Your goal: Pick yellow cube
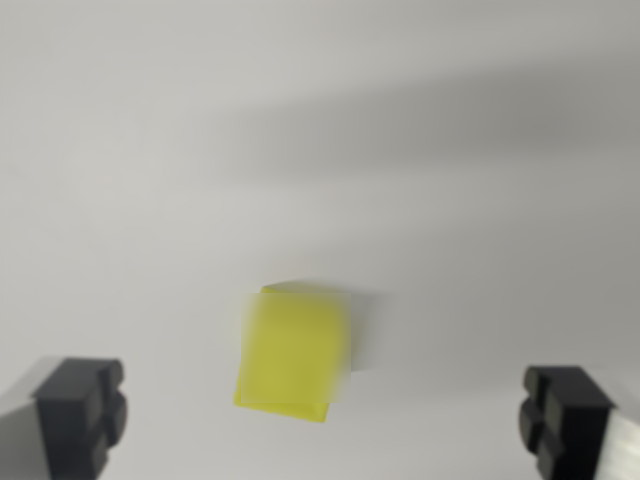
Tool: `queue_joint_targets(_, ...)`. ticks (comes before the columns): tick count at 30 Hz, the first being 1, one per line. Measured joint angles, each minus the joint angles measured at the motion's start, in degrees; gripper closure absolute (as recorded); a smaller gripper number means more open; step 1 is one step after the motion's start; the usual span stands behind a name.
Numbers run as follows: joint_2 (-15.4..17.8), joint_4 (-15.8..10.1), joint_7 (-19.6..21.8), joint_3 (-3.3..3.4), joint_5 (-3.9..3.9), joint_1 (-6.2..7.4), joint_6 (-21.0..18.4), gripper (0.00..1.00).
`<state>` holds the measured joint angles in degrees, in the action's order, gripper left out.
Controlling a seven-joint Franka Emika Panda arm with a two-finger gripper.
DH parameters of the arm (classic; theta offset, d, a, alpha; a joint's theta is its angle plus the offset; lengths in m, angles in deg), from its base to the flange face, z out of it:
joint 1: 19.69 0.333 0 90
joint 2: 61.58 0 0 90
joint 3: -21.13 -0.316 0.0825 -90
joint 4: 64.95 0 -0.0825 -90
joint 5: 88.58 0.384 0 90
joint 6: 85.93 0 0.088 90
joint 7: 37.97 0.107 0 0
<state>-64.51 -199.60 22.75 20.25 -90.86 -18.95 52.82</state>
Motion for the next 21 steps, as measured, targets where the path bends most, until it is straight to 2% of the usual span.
queue_joint_targets(21, -2.3, -6.7, 6.4, 0.00, 0.26, 1.31, 8.6, 0.00)
